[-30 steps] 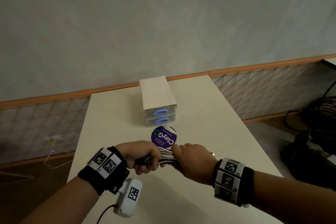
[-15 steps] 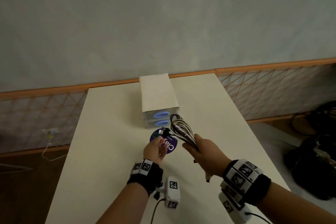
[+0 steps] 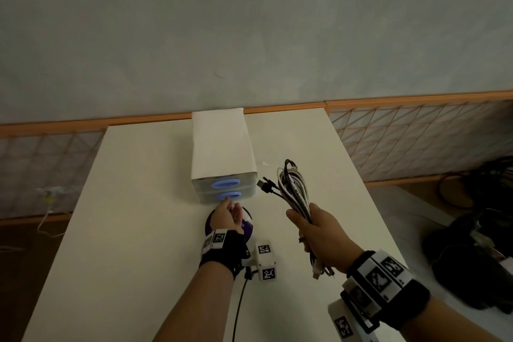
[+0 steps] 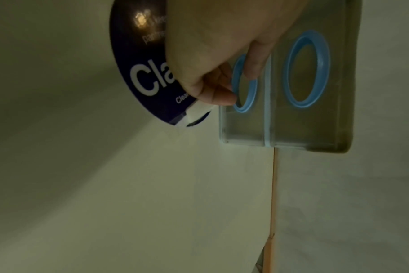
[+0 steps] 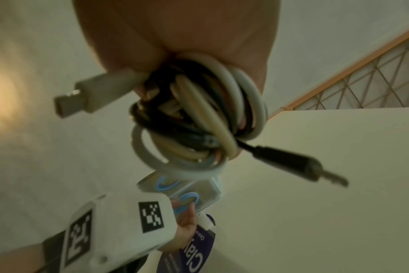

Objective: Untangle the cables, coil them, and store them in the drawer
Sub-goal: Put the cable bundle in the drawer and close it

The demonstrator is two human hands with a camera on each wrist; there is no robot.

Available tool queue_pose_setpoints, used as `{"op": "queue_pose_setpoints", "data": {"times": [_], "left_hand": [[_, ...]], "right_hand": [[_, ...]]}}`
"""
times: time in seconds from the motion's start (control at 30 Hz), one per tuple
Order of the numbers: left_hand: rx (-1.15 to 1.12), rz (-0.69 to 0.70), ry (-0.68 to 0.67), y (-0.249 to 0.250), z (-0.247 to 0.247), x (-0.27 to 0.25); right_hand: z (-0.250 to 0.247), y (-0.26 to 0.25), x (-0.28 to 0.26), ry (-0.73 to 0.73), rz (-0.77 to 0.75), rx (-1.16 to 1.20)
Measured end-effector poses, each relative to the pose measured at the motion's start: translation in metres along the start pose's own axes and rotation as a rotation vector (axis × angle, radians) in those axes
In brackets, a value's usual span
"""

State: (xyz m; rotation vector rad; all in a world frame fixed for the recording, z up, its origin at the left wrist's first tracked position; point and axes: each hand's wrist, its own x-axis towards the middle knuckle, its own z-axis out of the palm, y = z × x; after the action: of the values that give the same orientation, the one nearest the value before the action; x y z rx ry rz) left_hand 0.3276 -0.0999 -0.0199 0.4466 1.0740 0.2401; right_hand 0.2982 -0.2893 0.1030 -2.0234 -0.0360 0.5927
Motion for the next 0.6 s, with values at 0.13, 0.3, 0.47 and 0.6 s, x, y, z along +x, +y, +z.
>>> {"op": "queue_pose_setpoints", "data": {"times": [0.13,0.3,0.47,0.6], "left_hand": [[0.015,-0.012,-0.015,0.0,0.002,-0.002],[0.078,0.065,-0.024,-0.007,-0.002,0.0],[-0.051,0.054,-0.043,-0.004,0.003,0.004],[-0.105,0.03,-0.046,-0.005,0.001,0.01]], "right_hand": [[-0.005,-0.001,0.005,0.015,-0.001,0.008],[-0.008,-0.002,0.008,0.022,-0.002,0.028],[-0.009,0.0,0.008,0.023,0.009,0.042],[-0.009,0.003,0.008,0.022,0.02,0.055]]}}
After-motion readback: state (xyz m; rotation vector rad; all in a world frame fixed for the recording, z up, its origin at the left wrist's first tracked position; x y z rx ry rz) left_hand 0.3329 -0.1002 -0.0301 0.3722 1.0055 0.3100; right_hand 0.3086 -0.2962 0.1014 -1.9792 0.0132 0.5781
